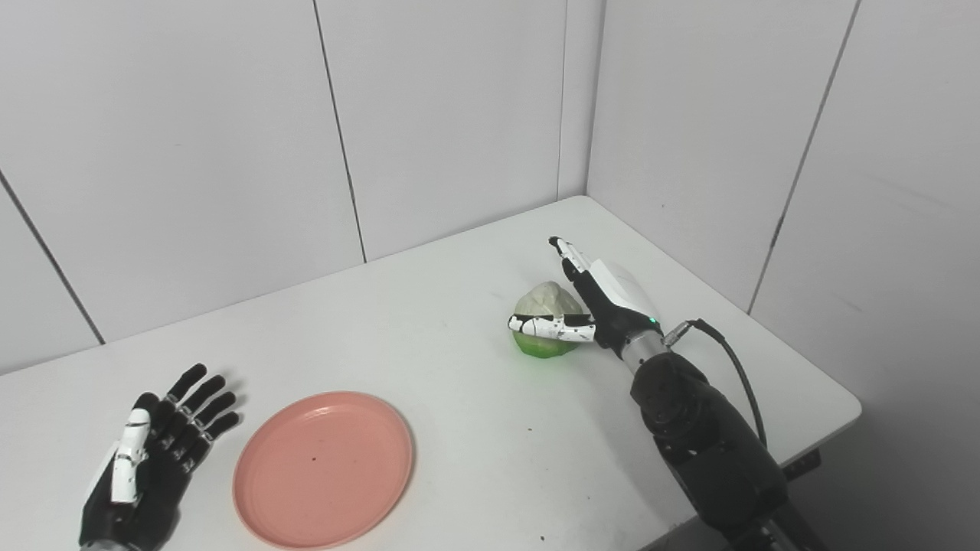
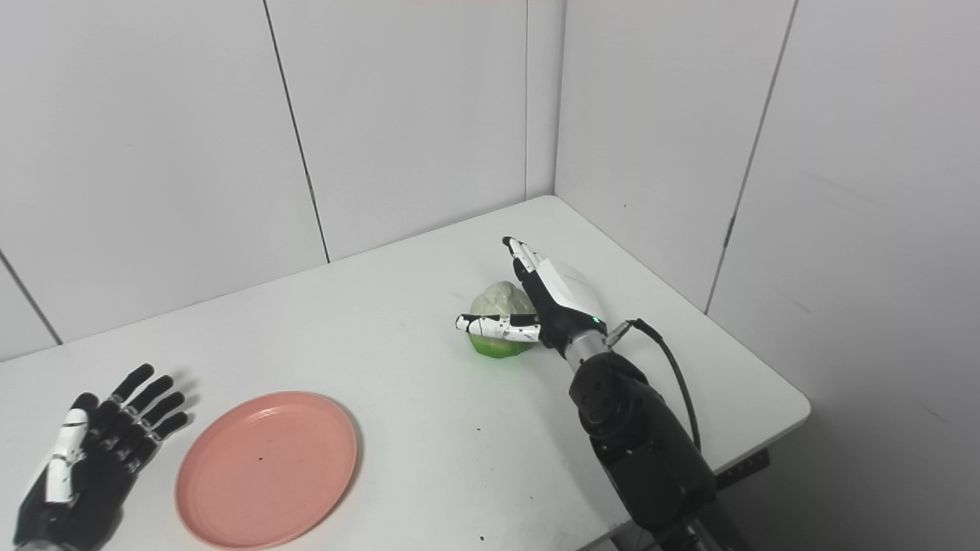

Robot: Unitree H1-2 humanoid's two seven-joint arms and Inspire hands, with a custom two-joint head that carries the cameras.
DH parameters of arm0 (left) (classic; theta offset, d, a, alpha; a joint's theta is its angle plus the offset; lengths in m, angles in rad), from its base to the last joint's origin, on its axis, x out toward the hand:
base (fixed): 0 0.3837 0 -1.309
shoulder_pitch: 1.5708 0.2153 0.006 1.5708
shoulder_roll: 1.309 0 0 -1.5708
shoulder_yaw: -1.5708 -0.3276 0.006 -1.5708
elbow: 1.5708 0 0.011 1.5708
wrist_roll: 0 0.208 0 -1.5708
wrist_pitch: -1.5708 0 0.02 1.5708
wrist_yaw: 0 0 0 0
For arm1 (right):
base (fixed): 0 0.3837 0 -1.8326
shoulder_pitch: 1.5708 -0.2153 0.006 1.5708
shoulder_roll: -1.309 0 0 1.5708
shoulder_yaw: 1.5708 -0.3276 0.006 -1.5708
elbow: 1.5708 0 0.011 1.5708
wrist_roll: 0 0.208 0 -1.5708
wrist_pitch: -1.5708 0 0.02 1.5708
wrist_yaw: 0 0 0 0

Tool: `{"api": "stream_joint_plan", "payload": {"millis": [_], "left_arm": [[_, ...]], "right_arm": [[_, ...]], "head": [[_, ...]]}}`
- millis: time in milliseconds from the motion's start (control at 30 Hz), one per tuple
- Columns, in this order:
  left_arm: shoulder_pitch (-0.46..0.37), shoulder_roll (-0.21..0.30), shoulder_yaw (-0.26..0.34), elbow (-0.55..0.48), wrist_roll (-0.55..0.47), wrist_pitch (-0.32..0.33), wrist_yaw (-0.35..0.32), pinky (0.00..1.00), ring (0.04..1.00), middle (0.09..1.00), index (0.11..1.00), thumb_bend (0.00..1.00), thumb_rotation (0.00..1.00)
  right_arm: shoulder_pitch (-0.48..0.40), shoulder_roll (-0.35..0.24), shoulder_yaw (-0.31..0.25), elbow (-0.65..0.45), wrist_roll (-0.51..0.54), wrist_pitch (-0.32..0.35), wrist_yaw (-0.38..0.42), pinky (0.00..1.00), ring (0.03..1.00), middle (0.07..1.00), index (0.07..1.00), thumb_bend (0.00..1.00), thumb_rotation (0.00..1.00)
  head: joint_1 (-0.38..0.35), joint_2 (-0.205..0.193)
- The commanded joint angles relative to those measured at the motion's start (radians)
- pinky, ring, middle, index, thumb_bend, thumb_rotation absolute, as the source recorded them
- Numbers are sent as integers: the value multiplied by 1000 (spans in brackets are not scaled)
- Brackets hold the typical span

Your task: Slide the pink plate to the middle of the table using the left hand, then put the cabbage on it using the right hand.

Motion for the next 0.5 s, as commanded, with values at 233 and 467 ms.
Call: {"api": "stream_joint_plan", "payload": {"millis": [233, 467], "left_arm": [[79, 10, -10, 28, 16, 100, 17, 846, 863, 883, 876, 501, 1000], [84, 11, -12, 9, 15, 113, 21, 851, 868, 887, 880, 503, 1000]], "right_arm": [[-65, -33, 8, 19, -10, 31, -30, 946, 1000, 1000, 1000, 1000, 682], [-74, -33, 20, 55, -19, 40, -51, 920, 1000, 1000, 1000, 1000, 681]], "head": [[6, 12], [6, 16]]}}
